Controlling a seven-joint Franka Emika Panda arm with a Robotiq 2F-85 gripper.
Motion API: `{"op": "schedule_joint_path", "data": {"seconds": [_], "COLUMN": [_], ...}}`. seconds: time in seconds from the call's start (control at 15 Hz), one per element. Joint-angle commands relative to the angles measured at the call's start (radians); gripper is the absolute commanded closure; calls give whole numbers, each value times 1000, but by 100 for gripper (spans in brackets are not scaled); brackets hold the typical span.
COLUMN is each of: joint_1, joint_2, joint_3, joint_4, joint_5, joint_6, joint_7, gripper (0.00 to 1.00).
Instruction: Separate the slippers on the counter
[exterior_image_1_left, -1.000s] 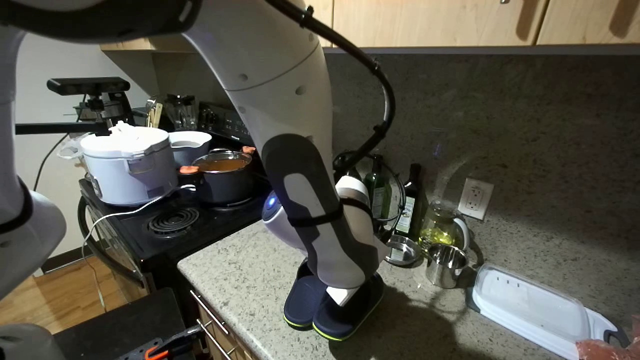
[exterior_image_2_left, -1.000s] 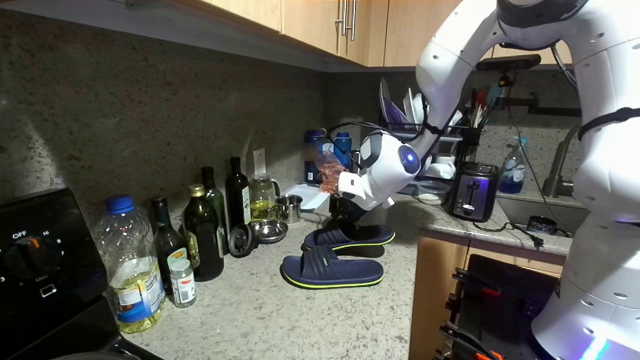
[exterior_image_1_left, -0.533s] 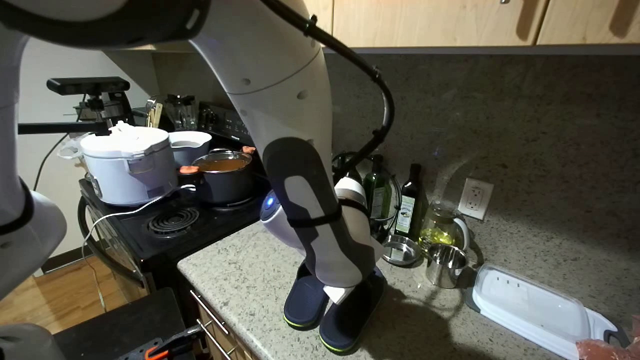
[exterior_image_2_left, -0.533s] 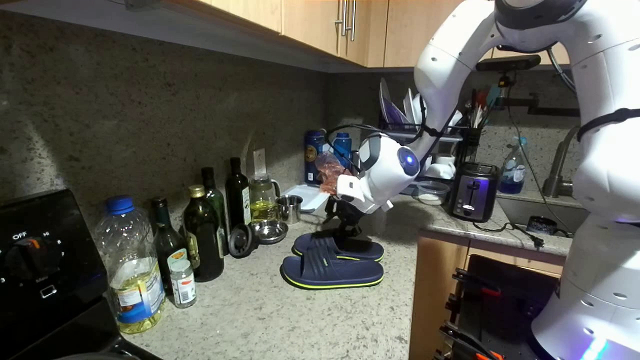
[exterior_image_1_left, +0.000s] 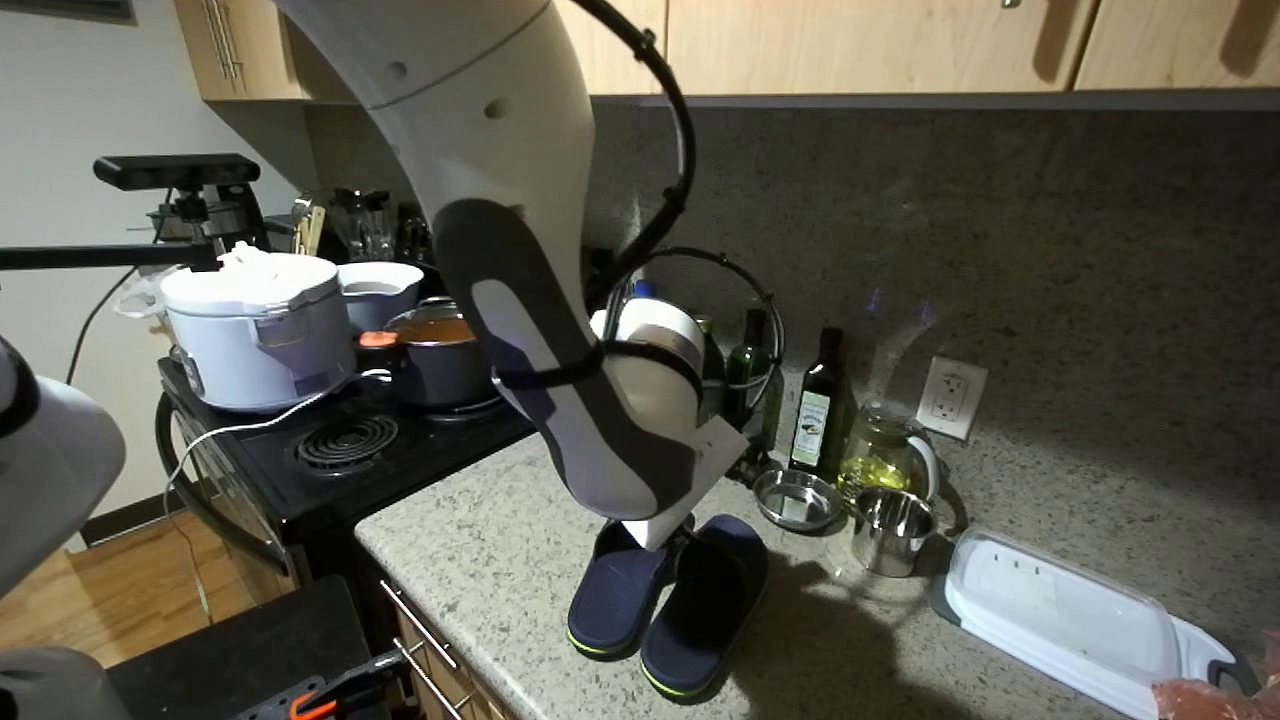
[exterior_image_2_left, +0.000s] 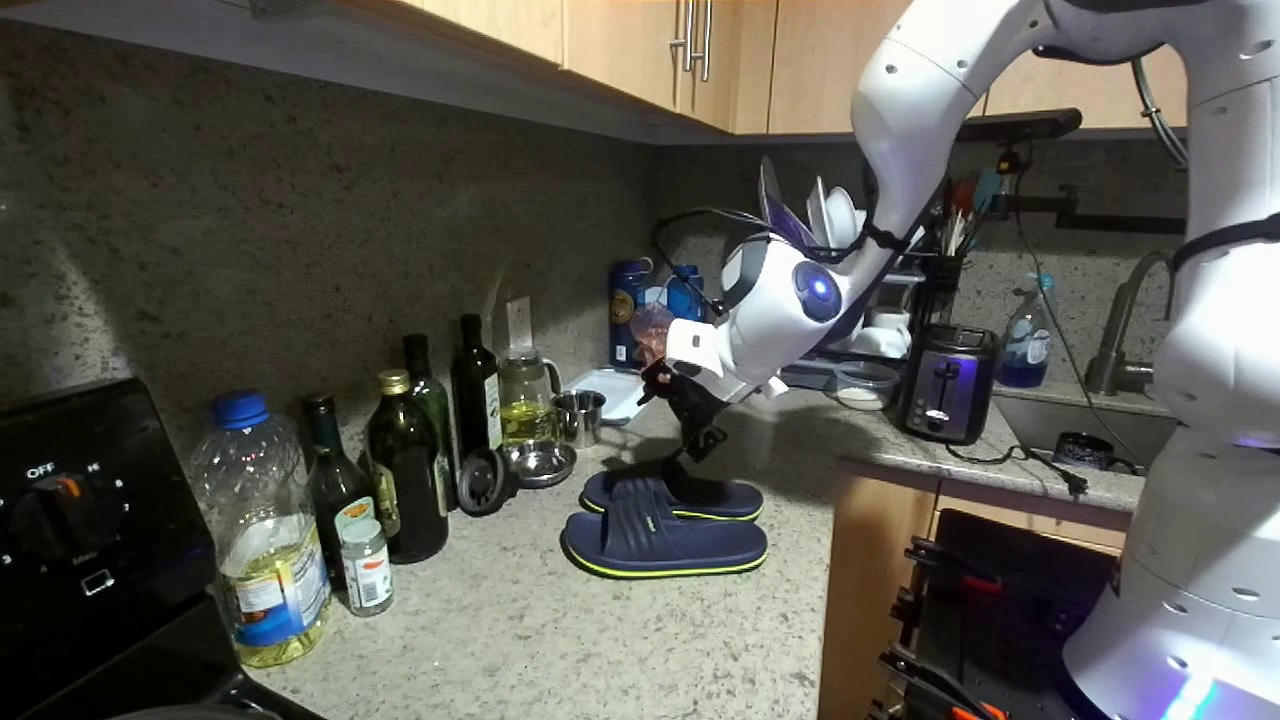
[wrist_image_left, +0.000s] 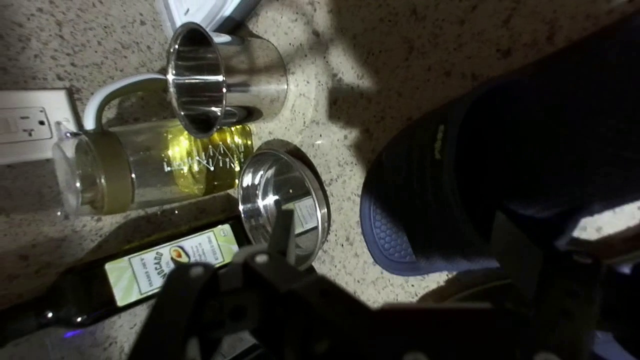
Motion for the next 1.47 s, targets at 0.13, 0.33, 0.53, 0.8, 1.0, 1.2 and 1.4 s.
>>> {"op": "schedule_joint_path", "data": {"seconds": [0.13,0.33,0.53,0.8,1.0,1.2,1.4], "joint_1": [79,291,328,463,544,610,648], "joint_2": [-175,-231,-285,-354,-405,-450,-484], "joint_3": [-26,-196,-173,-210,-215,-199,-175], "joint_4": [-183,-255,-324,-375,-387,-379,-362], "joint_5": [465,739,1009,1333,1517,1655,1745], "joint_6": [0,-13,-44,-84,-157,-268,-389], "joint_7": [-325,-475,-601,-699,-701,-673,-598], "gripper": [0,0,0,0,0,0,0]}}
